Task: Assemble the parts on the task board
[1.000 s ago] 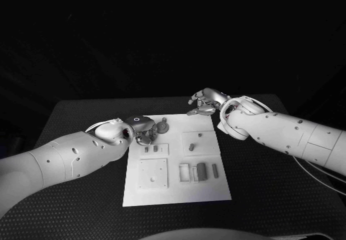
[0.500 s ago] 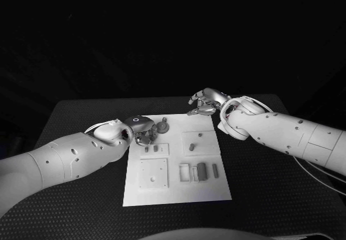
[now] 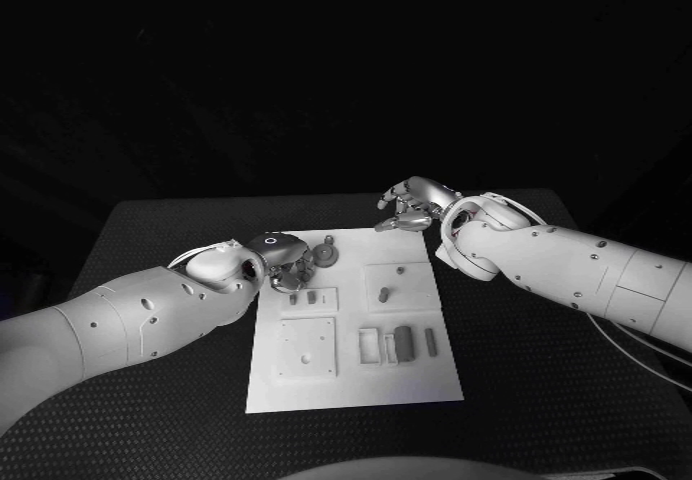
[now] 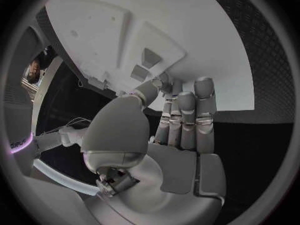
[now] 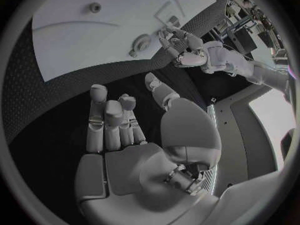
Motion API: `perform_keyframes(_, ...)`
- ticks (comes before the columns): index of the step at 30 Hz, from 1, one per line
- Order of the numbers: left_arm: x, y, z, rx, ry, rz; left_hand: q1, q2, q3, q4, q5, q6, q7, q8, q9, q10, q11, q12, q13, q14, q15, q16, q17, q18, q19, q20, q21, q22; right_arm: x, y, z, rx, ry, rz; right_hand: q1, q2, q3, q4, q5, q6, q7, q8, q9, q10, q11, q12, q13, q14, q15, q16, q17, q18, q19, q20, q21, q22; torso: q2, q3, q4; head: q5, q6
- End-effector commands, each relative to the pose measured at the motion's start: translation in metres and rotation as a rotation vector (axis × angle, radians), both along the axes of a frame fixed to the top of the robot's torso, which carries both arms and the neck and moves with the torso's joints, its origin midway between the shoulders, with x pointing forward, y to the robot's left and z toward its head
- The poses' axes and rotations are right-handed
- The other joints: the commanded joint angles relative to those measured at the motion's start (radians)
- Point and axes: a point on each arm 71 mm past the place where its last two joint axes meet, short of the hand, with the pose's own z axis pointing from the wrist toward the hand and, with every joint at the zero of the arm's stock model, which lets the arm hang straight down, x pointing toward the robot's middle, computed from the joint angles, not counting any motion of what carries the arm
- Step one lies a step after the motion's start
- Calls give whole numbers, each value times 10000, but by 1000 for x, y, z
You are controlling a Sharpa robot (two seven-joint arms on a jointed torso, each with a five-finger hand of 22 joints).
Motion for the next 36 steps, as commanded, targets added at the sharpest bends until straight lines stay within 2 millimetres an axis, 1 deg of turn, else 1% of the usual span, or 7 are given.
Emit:
perform_keyframes(1, -1, 0, -2, -10, 132, -9, -29, -111, -85, -2, -39, -207, 24, -120, -42, -86, 22, -61, 20, -98, 3, -53, 8, 1027, -53, 54, -51, 156, 0, 0, 0, 0, -2, 61, -86, -9, 4, 58, -16, 1, 55, 55, -16, -58, 5, 32, -13, -49, -8, -37, -16, 300, 10, -61, -58, 170, 0, 3, 0, 7, 4)
perform_keyframes(4, -1, 1, -2, -26, 106, 14, -90, -149, -186, 22, -47, -521, 34, -262, -127, -64, 14, -36, 69, -95, -2, -45, 17, 1037, -32, 59, -68, 161, 0, 0, 0, 0, -1, 59, -86, -10, 3, 58, -17, 0, 55, 54, -16, -59, 6, 32, -14, -49, -8, -37, -16, 301, 10, -61, -58, 170, 1, 1, 0, 8, 0)
perform_keyframes(8, -1, 2, -2, -50, 83, 37, -121, -178, -299, 15, -45, -801, -20, -370, -197, -56, 1, -27, 131, -82, -17, -35, 28, 1044, -9, 49, -79, 168, 0, 1, 0, 0, -2, 59, -85, -11, 4, 57, -16, -2, 55, 53, -16, -59, 6, 33, -15, -49, -8, -36, -16, 301, 10, -61, -58, 170, 0, 2, -1, 7, 2)
perform_keyframes(16, -1, 4, -1, -108, 31, 99, -102, -200, -370, 16, -42, -1105, -61, -472, -263, -34, -17, -14, 212, -62, -33, -23, 41, 1047, 23, 35, -91, 174, 0, 0, 0, -7, -1, 38, -84, -10, 5, 57, -16, -6, 56, 52, -17, -61, 7, 34, -17, -50, -7, -37, -17, 300, 10, -61, -59, 170, 0, 0, -1, 12, 5)
perform_keyframes(26, -4, 6, 1, -516, 37, -35, -69, -207, -385, 21, -39, -1099, -79, -432, -257, 38, -43, 24, 274, -33, -58, -11, 49, 1048, 56, 22, -86, 179, 0, 0, -1, -14, 20, 44, -84, -9, 5, 57, -16, -9, 57, 51, -18, -62, 8, 37, -20, -50, -6, -37, -17, 301, 10, -61, -59, 170, 1, 3, -4, 13, 5)
perform_keyframes(30, -5, 7, 1, -685, 29, -77, -90, -223, -443, 56, -42, -987, -148, -320, -229, 175, -102, 96, 389, 42, -114, 46, 79, 1045, 134, -18, -46, 200, 0, 0, -1, -15, 27, 55, -84, -8, 6, 57, -16, -8, 57, 52, -18, -63, 8, 38, -21, -50, -6, -36, -17, 300, 10, -61, -59, 171, 2, -3, -1, 1, -1)
perform_keyframes(36, -5, 8, 3, -920, -50, -41, -384, -248, -754, 164, -71, -844, -200, -183, -211, 404, -225, 246, 648, 179, -234, 231, 187, 1045, 274, -119, 98, 229, 0, -1, -1, -22, 32, 36, -87, -11, 3, 57, -17, -8, 58, 53, -18, -63, 8, 39, -22, -50, -5, -36, -17, 301, 10, -60, -59, 171, 2, 0, 1, -5, 12)
